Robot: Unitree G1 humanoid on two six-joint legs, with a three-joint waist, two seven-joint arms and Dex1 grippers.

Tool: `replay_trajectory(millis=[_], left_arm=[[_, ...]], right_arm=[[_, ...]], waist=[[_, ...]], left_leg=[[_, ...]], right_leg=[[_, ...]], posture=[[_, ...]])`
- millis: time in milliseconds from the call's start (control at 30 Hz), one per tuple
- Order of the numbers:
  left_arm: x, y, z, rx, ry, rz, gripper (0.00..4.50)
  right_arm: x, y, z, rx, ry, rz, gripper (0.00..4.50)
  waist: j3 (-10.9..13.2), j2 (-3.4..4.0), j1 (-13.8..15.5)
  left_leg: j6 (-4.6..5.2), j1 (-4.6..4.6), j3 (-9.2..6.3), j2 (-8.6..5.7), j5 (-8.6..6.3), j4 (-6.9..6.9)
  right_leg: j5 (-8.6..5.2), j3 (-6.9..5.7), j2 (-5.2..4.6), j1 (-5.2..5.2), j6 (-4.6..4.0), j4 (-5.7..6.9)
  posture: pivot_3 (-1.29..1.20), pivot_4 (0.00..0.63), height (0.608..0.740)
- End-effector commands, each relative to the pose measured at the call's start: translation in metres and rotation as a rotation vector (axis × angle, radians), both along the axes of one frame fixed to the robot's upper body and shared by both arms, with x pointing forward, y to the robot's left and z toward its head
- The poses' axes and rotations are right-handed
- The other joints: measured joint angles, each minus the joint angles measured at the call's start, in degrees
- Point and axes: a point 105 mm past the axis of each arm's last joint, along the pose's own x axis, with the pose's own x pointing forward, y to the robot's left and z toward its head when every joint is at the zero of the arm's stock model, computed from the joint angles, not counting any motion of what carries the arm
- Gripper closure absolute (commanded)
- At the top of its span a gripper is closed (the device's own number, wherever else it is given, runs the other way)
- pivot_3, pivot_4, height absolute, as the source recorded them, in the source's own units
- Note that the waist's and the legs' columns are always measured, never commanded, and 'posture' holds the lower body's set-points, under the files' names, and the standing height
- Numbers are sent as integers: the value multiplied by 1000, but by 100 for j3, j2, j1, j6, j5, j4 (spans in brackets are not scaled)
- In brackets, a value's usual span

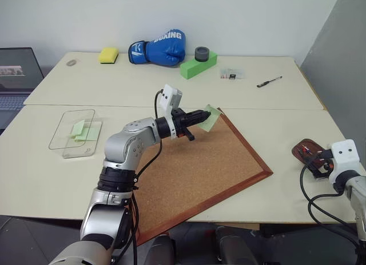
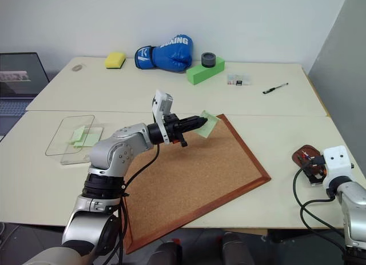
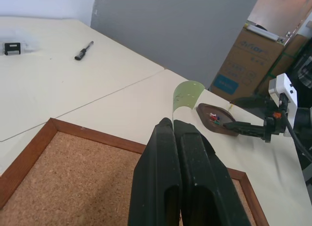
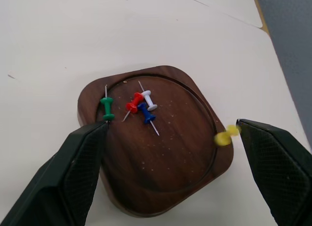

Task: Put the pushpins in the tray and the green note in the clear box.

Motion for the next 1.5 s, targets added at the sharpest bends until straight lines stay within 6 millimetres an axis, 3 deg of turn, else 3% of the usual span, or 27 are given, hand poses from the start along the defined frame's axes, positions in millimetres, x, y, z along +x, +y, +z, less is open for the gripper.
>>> replay_trajectory(millis=[33,167,367,500,600,833,967,1067,1167,1333,1500], left_arm=[[1,0,13,-5,-55,-11,4500],[2,0,14,-2,-59,-9,4500],[4,2,17,0,-76,5,4500],[14,17,31,17,-153,100,4500],[23,32,43,51,-224,209,4500],[33,100,83,243,-483,623,4500],[28,159,78,394,-493,863,4500],[19,216,59,495,-386,1069,4500],[6,260,50,572,-339,1230,4500],[-11,301,49,587,-288,1407,4500],[-14,310,20,565,-145,1423,4500]], right_arm=[[1,3,18,60,-67,10,38],[1,5,18,124,-66,6,38],[0,9,30,77,-106,47,38],[-12,45,63,-15,-181,250,38],[-19,77,76,-18,-200,400,38],[-18,172,111,128,-284,838,38],[-15,220,123,233,-279,1064,38],[-9,251,129,294,-259,1202,38],[-6,266,125,318,-210,1283,38],[-3,275,115,295,-171,1334,38],[-4,287,111,276,-168,1379,38]], waist=[[0,0,0],[0,0,-1],[0,0,-1],[1,1,-11],[3,1,-24],[7,-5,-77],[7,-5,-96],[7,-4,-166],[10,-11,-136],[15,-26,72],[15,-26,93]], left_leg=[[0,0,0,0,0,0],[0,0,0,0,0,0],[0,-1,0,0,0,-1],[0,-1,0,0,0,-6],[0,-3,-1,5,0,-6],[0,0,-2,7,0,-3],[0,-3,-5,8,0,-8],[1,-3,-4,13,-1,-13],[1,-16,-13,17,-1,-12],[1,-67,-21,10,-1,-2],[0,-65,-21,9,0,-3]], right_leg=[[0,0,0,0,0,0],[0,0,0,0,0,0],[0,0,0,0,0,-2],[-1,-2,0,-2,1,-3],[-1,-2,4,-4,1,-5],[0,-1,6,-3,2,-4],[-1,-5,5,-5,2,-9],[-2,-4,6,-10,-2,-9],[-7,-19,6,-18,-10,-5],[-6,-31,-3,-52,-11,-7],[-5,-34,-6,-55,-11,1]], posture=[[0,150,740],[0,150,740],[0,150,740],[0,150,740],[0,150,740],[0,150,740],[0,150,740],[0,150,740],[0,150,740],[0,150,740],[0,150,740]])
